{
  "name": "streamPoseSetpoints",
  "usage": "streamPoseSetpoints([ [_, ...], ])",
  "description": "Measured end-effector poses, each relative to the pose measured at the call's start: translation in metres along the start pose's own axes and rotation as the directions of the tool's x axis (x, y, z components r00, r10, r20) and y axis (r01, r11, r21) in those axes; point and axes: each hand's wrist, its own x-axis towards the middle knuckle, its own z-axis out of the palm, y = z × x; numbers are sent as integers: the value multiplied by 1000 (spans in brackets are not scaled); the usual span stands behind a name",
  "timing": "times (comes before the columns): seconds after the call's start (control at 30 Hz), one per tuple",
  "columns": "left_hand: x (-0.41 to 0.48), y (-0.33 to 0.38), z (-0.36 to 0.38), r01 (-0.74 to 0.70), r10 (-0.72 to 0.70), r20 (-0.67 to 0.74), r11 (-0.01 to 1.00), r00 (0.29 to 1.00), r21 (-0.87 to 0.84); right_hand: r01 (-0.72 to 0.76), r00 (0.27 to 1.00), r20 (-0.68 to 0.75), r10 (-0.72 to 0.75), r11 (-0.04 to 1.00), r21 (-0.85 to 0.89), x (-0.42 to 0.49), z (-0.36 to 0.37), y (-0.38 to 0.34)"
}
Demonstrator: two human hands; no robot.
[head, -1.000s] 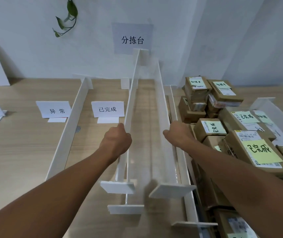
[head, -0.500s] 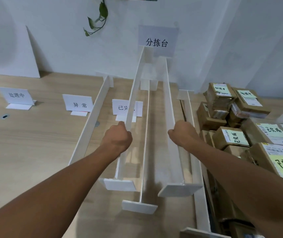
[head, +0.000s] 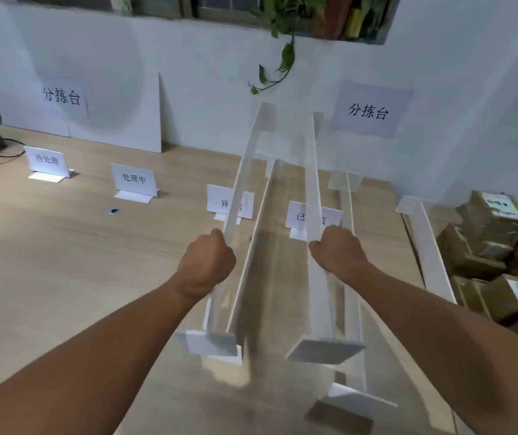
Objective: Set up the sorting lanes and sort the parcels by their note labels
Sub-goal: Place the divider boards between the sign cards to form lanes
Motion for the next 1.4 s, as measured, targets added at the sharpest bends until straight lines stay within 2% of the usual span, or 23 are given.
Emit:
streamPoseSetpoints([
  [0.43, 43, -203, -127, 101, -94, -130, 994, 987, 44, 123, 991, 49, -127, 989, 84, 21, 80, -236],
  [0.73, 126, -335, -170, 158, -144, -136, 983, 980, 95, 78, 991, 100, -89, 991, 107, 80, 161, -356],
  [1.07, 215, -456, -185, 187, -178, -72, 972, 981, 142, 5, 991, 130, -15, 997, 80, 123, 243, -424],
  [1.4, 273, -553, -170, 41, -50, 78, 993, 996, 107, -189, 973, 123, 195, 981, -52, 93, 293, -466],
])
